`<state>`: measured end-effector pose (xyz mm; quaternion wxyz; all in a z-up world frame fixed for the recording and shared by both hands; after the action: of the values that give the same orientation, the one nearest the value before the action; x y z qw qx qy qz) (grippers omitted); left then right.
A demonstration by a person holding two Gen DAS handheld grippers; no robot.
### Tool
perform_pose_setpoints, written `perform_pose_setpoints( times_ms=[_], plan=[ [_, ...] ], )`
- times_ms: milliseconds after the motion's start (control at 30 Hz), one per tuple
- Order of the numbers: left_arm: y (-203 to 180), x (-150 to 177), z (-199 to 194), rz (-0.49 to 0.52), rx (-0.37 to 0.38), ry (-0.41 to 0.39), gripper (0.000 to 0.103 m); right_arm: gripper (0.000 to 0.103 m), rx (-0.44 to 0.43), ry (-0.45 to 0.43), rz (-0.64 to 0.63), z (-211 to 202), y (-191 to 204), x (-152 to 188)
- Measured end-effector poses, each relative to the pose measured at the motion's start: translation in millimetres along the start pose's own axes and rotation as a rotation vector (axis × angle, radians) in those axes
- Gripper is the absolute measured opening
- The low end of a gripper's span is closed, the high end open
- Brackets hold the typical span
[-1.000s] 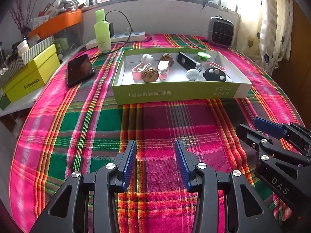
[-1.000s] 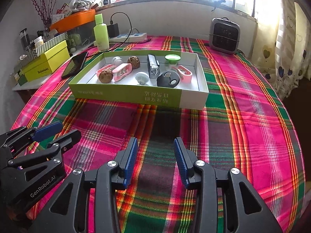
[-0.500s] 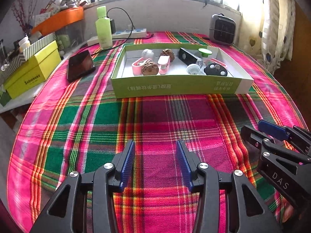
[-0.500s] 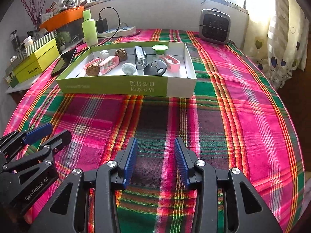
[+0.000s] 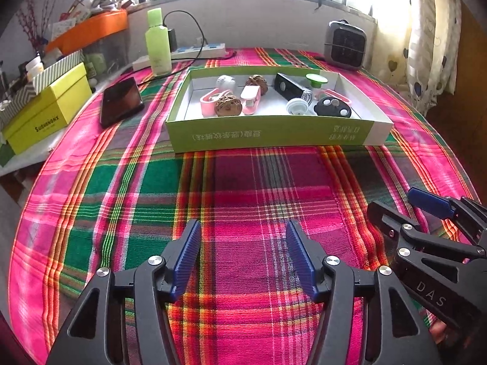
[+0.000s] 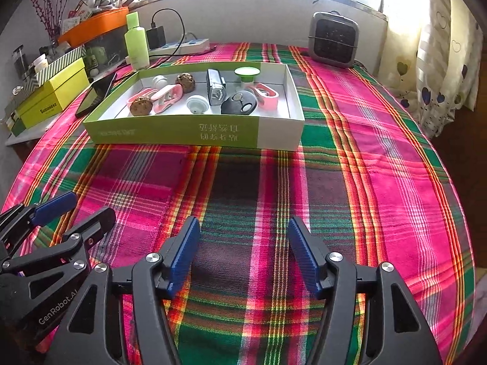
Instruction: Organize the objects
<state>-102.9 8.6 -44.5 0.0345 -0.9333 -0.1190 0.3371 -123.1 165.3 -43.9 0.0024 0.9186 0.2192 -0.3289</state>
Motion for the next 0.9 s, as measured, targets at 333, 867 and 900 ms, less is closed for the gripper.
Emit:
perform_pose_setpoints(
  times_ms=[333, 867, 900],
  plan=[
    [-1.0, 0.9, 0.1, 0.001, -0.004, 0.001, 0.061, 0.066, 0.006, 0.005, 0.008, 1.9, -3.1, 0.1],
    [-1.3, 1.2, -0.4, -0.001, -0.003, 0.0, 0.061, 0.067, 0.007, 0.005, 0.008, 1.8, -3.3, 0.4],
    [-1.3, 1.2, -0.4, -0.002, -0.003, 0.0, 0.062, 0.067, 0.007, 0.005, 0.008, 1.8, -3.4, 0.4]
  ],
)
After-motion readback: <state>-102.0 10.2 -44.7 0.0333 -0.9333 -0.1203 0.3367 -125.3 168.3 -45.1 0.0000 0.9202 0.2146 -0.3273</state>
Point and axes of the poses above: each gripper's, at about its wrist camera, not at the fingertips, and z roughly the way its jaws point, y to its left, x to its underside, the point moved 7 cm from there along z, roughly the way its jaws point, and after that the axes turned 13 degrees about -z, right-handed, at the moved point
